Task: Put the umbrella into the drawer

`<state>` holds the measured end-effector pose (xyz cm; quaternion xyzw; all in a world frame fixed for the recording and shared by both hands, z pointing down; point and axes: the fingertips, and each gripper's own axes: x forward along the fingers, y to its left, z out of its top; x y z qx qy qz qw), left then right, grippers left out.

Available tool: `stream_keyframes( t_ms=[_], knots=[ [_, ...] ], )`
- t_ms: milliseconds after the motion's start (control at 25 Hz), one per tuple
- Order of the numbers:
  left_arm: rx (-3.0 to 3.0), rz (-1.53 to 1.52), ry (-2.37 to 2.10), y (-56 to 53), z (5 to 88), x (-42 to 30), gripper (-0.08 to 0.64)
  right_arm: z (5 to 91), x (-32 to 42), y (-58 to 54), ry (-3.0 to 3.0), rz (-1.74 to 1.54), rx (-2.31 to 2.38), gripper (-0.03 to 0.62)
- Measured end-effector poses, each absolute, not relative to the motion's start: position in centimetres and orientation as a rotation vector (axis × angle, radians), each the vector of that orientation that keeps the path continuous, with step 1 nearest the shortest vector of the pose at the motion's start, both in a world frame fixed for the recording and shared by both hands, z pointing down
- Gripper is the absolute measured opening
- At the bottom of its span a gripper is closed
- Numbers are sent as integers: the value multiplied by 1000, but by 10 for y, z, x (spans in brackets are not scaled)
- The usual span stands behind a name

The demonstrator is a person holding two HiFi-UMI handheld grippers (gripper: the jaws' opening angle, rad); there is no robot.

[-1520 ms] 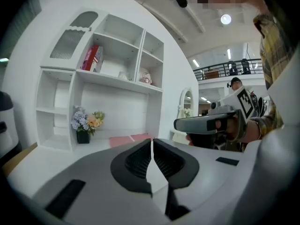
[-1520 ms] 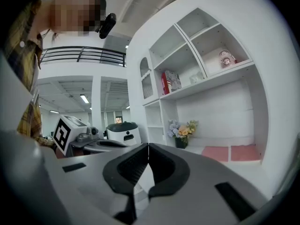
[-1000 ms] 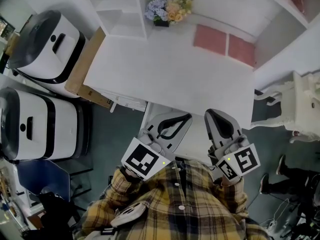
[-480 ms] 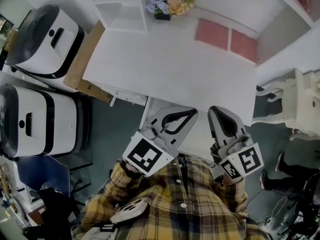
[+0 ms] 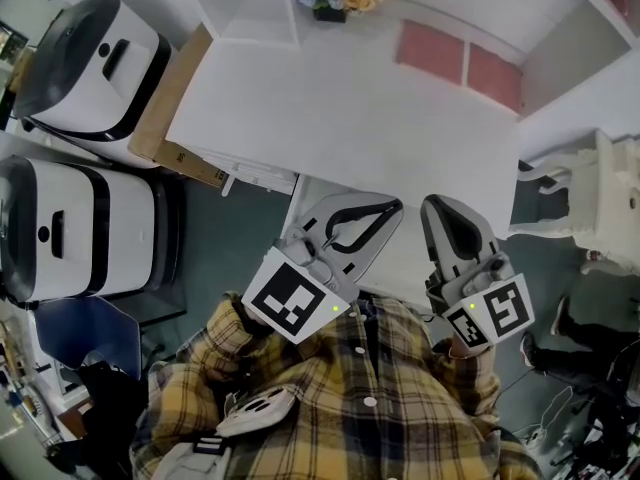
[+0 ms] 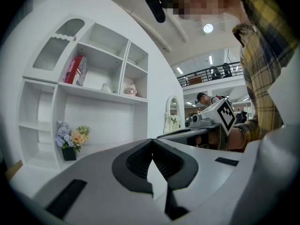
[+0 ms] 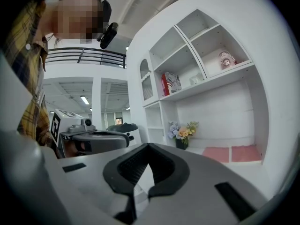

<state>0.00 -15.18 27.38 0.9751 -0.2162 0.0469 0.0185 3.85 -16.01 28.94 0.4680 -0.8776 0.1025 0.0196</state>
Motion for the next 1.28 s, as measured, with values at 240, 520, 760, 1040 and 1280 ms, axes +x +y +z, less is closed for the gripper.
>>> stream_keyframes(
  t_ms=[240, 520, 760, 1040, 1280],
  knots=[
    [3046, 167, -640, -151, 275, 4, 20, 290, 42, -161, -2721, 320, 1461, 15],
    [3048, 170, -637, -153, 274, 4, 20, 292, 41, -159, -2721, 333, 1446, 15],
    [3070, 220, -582, -150, 277, 8, 20, 294, 42, -157, -2715, 339, 1455, 15],
    [3095, 252, -533, -149, 278, 12, 20, 297, 45, -158, -2708, 343, 1464, 15],
    [3085, 284, -522, -149, 283, 12, 20, 298, 43, -159, -2706, 350, 1468, 15]
  ],
)
